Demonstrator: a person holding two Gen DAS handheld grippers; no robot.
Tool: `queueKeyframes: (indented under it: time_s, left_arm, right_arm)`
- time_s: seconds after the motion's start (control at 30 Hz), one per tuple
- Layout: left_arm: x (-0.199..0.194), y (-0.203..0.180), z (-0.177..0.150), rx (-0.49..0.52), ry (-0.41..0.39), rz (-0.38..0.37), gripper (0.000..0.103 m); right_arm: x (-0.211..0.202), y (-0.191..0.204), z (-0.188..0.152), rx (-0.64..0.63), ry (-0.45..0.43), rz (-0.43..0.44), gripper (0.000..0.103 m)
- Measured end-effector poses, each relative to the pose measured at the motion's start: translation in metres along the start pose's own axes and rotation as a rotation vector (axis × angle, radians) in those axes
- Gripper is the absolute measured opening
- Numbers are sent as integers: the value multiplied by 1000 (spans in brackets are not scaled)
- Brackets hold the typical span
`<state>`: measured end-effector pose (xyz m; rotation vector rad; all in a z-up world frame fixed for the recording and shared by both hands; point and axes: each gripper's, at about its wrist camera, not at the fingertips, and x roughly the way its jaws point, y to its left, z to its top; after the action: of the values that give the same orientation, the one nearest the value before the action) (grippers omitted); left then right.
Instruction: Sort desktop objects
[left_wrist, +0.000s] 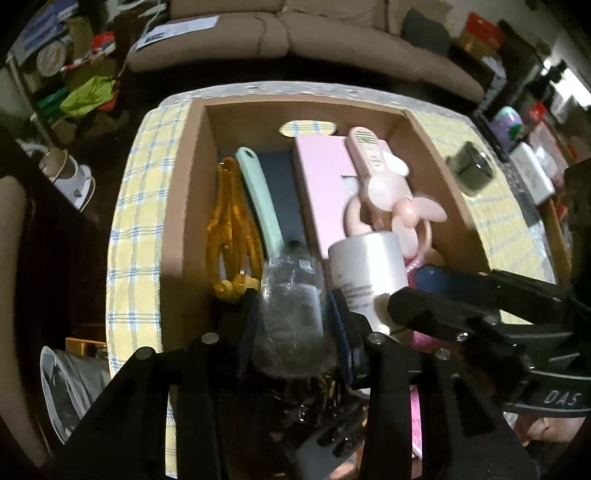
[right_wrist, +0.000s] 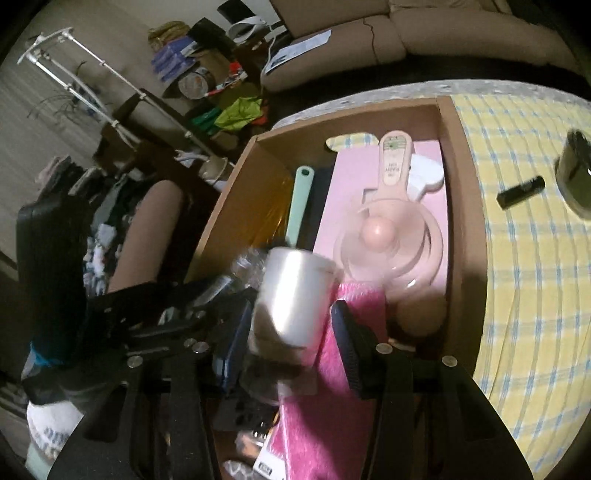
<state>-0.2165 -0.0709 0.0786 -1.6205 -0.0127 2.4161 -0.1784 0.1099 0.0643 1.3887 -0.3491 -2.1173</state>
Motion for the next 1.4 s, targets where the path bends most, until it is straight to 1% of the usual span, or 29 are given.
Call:
queueKeyframes:
  time_s: [0.03,0.07,0.1,0.13,0.2,0.27,0.3,0.4,0.43,0.57,0.63,0.7,0.87,0.97,1.13,1.27,1.4]
  left_arm:
    - [-3,4,-2,-16,-14,-5,48]
    - [-7,6,-3,-23,-28,-5,63]
    - [-11,8,-4,-26,-45,-6,72]
    - [-15,9,-6,-30,-61,-7,79]
    - [-20,10,-10,-36,-69,-14,84]
    - [-27,9,-14,-38,-80,-19,100]
    - [-33,7,-18,-37,-97,-17,103]
    - [-48,-1,-26,-26,-128,-20,103]
    - [-55,-6,-31,-21,-142,-21,103]
    - [-79,-24,-50,1,-191,-47,103]
    - [-86,-32,-62,-5,-197,-73,103]
    - [-91,-41,-75,-3,-201,-82,103]
    - [-96,-58,-107,10,-206,-72,103]
    - [-98,-63,-130,-18,-214,-74,103]
    - [-103,-75,-173,-43,-273,-30,103]
    - [-92,-84,-198,-67,-267,-18,103]
    - [-75,-94,-219,-85,-277,33,103]
  right_arm:
    - [-1,2,2,-5,1,-3,57]
    - [-4,4,4,-19,-7,-4,66]
    - [-11,8,5,-40,-28,-13,69]
    - [-16,8,4,-55,-40,-22,71]
    - [-26,8,3,-72,-58,-42,72]
    - [-37,5,1,-77,-75,-71,74]
    - [-43,3,-1,-80,-83,-82,75]
    - [-60,-2,-8,-90,-109,-125,80]
    - [-66,-4,-11,-93,-116,-140,84]
    - [-87,-12,-28,-96,-134,-181,90]
    - [-97,-16,-38,-98,-148,-202,93]
    - [-105,-21,-47,-99,-156,-225,94]
    - [-121,-27,-73,-106,-173,-286,98]
    - [-134,-34,-93,-109,-198,-321,99]
    - [-146,-50,-127,-122,-211,-383,99]
    - [-151,-65,-153,-120,-209,-421,100]
    - [-146,-78,-185,-120,-209,-463,101]
